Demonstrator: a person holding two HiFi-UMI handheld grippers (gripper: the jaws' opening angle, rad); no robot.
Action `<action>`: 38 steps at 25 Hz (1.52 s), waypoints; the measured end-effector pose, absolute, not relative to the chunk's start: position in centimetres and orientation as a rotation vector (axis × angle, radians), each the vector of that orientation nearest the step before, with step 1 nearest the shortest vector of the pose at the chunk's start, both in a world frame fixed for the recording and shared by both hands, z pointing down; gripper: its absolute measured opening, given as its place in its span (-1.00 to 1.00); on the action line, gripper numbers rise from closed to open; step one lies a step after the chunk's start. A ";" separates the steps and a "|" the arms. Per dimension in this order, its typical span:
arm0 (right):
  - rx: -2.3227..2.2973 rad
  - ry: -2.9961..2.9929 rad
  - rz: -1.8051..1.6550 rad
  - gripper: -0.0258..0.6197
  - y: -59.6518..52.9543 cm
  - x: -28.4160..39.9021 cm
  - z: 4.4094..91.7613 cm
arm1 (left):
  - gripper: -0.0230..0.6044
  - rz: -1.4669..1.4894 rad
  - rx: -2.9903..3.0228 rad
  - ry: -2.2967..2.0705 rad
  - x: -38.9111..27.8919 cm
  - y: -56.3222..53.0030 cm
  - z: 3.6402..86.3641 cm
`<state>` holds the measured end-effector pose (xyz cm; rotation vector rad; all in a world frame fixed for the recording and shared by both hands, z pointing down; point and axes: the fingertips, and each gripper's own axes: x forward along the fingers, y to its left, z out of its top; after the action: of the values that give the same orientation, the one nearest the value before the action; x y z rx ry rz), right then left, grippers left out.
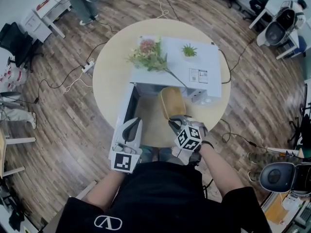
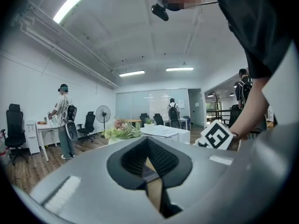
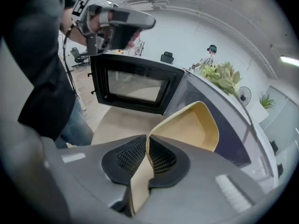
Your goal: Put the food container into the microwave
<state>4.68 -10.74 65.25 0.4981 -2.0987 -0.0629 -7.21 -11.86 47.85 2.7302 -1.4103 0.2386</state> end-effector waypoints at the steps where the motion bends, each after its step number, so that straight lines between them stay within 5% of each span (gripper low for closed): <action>1: 0.498 -2.081 -0.055 -0.83 -11.5 4.7 66.1 | -0.93 0.243 2.726 -1.410 -7.4 -11.7 48.1; 32: 0.672 -1.808 -0.167 -0.82 -29.9 3.6 72.3 | -0.92 0.296 2.627 -1.358 -8.0 -8.8 51.3; 34: 0.695 -1.865 -0.179 -0.76 -30.0 3.0 71.6 | -0.92 0.300 2.623 -1.357 -8.1 -8.8 51.2; 36: 0.688 -1.899 -0.171 -0.31 -29.8 2.7 71.6 | -0.92 0.300 2.616 -1.357 -8.1 -8.9 51.3; 38: 0.677 -1.894 -0.179 -0.31 -29.4 2.8 71.9 | -0.92 0.297 2.612 -1.358 -8.0 -9.1 51.3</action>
<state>2.80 -29.44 71.86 0.6773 -1.8941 -0.1789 -8.02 -9.06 51.29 2.6119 -1.3580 0.2974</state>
